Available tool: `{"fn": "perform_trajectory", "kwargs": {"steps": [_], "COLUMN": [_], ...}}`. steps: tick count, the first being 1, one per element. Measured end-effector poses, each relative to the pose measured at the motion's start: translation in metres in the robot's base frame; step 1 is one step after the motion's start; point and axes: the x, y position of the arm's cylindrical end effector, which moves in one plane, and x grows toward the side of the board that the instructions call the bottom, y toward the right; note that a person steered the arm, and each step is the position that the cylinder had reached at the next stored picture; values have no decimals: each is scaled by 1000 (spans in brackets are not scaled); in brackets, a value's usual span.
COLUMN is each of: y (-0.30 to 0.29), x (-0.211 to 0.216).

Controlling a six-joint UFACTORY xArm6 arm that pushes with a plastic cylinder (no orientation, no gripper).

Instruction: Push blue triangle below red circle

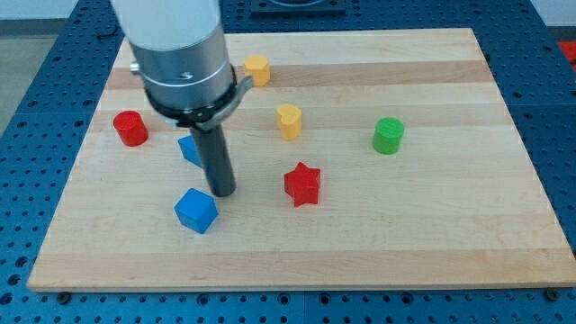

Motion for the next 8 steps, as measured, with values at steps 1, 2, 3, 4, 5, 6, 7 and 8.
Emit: {"fn": "perform_trajectory", "kwargs": {"steps": [1,2,3,4,5,6,7,8], "y": [8,-1,-33,-71,-81,-78,-84,-97], "x": [-19,-37,-61,-67,-57,-54,-56,-58]}}
